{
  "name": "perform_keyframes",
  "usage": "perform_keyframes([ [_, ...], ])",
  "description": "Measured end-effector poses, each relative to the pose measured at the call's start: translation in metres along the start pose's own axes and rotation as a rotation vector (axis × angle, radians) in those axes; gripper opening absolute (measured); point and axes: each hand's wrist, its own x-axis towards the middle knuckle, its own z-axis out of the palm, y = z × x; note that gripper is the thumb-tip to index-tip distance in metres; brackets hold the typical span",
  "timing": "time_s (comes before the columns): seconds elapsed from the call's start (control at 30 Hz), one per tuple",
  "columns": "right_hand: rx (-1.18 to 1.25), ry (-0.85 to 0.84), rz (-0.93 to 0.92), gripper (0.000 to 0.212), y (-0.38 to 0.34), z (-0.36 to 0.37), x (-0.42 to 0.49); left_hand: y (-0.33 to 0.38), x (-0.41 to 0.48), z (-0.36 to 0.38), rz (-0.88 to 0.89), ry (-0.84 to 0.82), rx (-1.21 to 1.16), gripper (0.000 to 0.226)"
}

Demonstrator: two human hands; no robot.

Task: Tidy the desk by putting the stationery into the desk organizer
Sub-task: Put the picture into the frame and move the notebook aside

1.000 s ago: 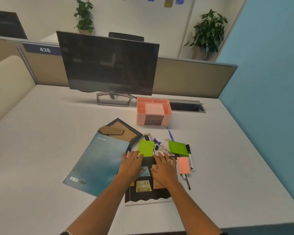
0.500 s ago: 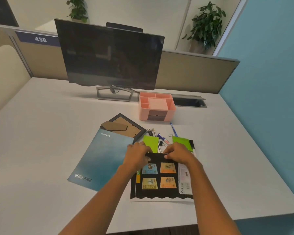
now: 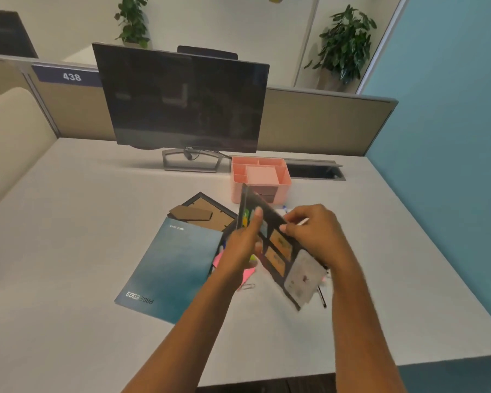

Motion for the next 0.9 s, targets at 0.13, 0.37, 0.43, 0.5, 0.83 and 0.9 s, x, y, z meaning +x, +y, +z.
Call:
perform_keyframes([
  [0.13,0.059,0.132,-0.12,0.014,-0.002,0.027,-0.013,0.009,0.01,0.011,0.038,-0.04,-0.147,0.056],
  [0.37,0.242,0.104,-0.094,0.02,0.056,0.048,0.0,0.004,0.022,0.036,-0.004,0.232,-0.29,0.012],
  [0.43,0.198,0.178,0.04,0.03,0.092,0.048,0.011,-0.002,0.027,0.041,-0.02,0.219,-0.293,0.01],
  [0.5,0.308,0.119,0.212,0.052,0.129,0.047,0.022,-0.009,0.033,0.046,-0.045,0.181,-0.335,0.011],
  [0.83,0.731,0.229,0.484,0.012,0.239,-0.008,0.035,-0.032,0.068,0.122,-0.126,0.0,-0.106,0.013],
  [0.9,0.731,0.296,0.523,0.011,0.261,-0.021,0.039,-0.036,0.077,0.143,-0.126,-0.058,-0.015,0.021],
])
